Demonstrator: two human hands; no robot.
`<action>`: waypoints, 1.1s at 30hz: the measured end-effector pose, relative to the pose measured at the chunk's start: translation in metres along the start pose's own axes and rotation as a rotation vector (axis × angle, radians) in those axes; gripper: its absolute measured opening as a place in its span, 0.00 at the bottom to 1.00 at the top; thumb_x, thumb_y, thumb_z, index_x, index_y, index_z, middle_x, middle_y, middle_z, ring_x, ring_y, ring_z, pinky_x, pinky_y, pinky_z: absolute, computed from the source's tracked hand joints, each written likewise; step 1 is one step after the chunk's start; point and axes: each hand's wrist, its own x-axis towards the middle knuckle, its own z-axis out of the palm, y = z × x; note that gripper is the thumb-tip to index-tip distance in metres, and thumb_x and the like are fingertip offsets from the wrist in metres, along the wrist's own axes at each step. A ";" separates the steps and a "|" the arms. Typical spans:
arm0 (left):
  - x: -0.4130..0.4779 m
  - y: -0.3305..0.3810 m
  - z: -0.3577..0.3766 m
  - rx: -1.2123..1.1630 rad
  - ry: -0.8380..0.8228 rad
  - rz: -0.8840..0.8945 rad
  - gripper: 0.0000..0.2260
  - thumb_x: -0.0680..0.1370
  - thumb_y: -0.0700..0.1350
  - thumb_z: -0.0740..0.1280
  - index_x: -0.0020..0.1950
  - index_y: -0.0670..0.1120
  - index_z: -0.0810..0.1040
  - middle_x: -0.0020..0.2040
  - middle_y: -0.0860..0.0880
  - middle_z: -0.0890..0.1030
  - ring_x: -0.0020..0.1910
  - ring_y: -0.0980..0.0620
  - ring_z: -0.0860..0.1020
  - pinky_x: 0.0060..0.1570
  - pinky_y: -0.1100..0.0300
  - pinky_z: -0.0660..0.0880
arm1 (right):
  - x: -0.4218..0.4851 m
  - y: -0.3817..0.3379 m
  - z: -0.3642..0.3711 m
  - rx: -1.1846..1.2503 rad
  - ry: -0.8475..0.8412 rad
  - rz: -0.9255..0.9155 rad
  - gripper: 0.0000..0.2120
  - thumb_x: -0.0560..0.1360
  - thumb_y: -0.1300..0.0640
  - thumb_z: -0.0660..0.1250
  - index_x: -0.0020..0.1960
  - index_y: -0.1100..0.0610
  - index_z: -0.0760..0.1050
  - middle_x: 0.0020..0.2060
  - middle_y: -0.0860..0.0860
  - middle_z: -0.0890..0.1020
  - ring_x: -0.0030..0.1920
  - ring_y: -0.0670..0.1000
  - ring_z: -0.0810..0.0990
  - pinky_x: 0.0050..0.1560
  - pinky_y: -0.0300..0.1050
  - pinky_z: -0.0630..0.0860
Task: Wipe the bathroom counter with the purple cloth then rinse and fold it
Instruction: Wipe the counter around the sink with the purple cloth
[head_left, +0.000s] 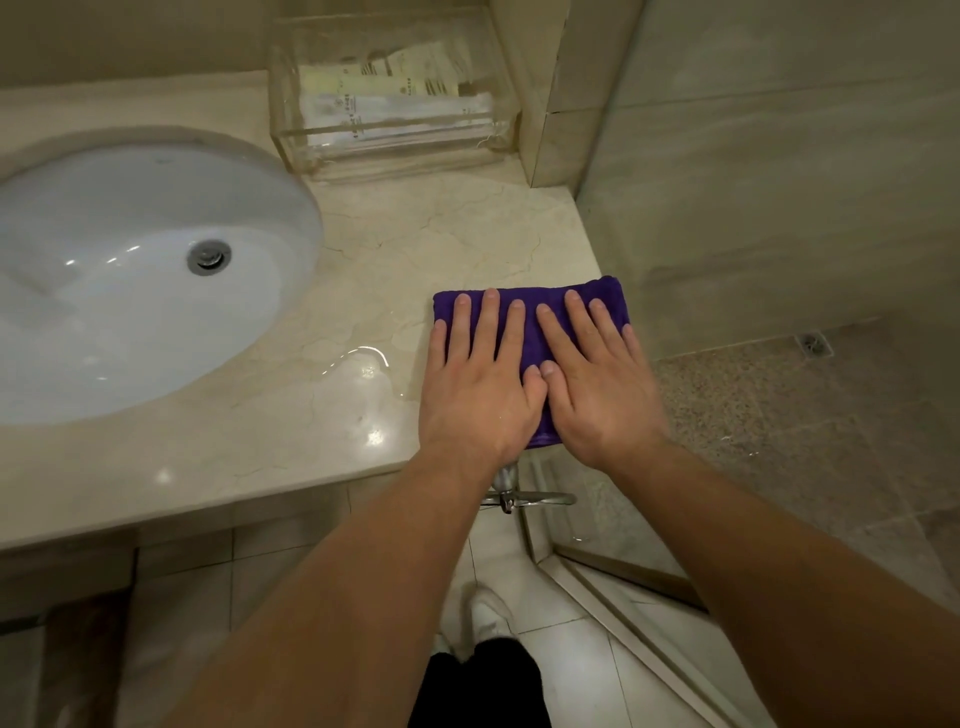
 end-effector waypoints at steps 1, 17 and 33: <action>0.000 0.000 0.000 -0.003 0.000 -0.003 0.29 0.81 0.58 0.41 0.80 0.50 0.39 0.81 0.47 0.40 0.79 0.46 0.37 0.77 0.46 0.39 | 0.000 0.000 0.000 0.000 -0.002 -0.004 0.27 0.82 0.43 0.38 0.80 0.44 0.42 0.81 0.48 0.45 0.80 0.48 0.39 0.78 0.51 0.39; -0.003 0.004 -0.003 0.002 0.038 -0.024 0.29 0.82 0.56 0.47 0.81 0.50 0.42 0.81 0.47 0.42 0.79 0.46 0.39 0.77 0.48 0.37 | 0.002 0.003 0.002 -0.002 0.003 -0.019 0.28 0.81 0.43 0.38 0.81 0.44 0.42 0.81 0.48 0.44 0.80 0.49 0.40 0.79 0.54 0.42; -0.006 -0.001 -0.001 -0.015 0.030 0.007 0.28 0.83 0.56 0.44 0.80 0.49 0.42 0.81 0.46 0.42 0.79 0.45 0.38 0.77 0.46 0.39 | 0.000 -0.005 0.005 -0.038 0.043 0.010 0.29 0.80 0.43 0.38 0.81 0.45 0.45 0.81 0.49 0.48 0.80 0.50 0.43 0.79 0.52 0.44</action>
